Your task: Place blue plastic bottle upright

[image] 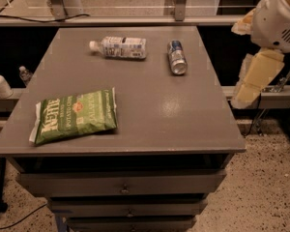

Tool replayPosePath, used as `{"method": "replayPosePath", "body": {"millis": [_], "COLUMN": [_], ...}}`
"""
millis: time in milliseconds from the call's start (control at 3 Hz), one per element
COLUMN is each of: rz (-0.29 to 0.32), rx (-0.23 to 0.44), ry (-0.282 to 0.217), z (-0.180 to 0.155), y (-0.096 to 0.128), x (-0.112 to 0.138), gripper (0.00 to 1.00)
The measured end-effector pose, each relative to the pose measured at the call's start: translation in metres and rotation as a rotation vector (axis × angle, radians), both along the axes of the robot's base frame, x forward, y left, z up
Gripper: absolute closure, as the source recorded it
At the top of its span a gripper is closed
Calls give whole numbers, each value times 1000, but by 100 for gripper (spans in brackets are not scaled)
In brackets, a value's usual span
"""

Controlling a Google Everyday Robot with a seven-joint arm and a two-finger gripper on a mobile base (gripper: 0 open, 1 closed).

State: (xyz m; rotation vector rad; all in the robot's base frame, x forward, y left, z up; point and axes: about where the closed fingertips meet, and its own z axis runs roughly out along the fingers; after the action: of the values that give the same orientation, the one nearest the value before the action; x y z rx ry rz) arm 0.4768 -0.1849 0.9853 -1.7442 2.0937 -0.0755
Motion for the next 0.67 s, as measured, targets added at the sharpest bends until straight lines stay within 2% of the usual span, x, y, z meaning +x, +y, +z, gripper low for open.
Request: {"method": "replayPosePath", "body": {"millis": [667], "rz": [59], "rx": [37], "ry": [-66], "z": [23], "y": [55], "x": [75], "gripper": [0]}}
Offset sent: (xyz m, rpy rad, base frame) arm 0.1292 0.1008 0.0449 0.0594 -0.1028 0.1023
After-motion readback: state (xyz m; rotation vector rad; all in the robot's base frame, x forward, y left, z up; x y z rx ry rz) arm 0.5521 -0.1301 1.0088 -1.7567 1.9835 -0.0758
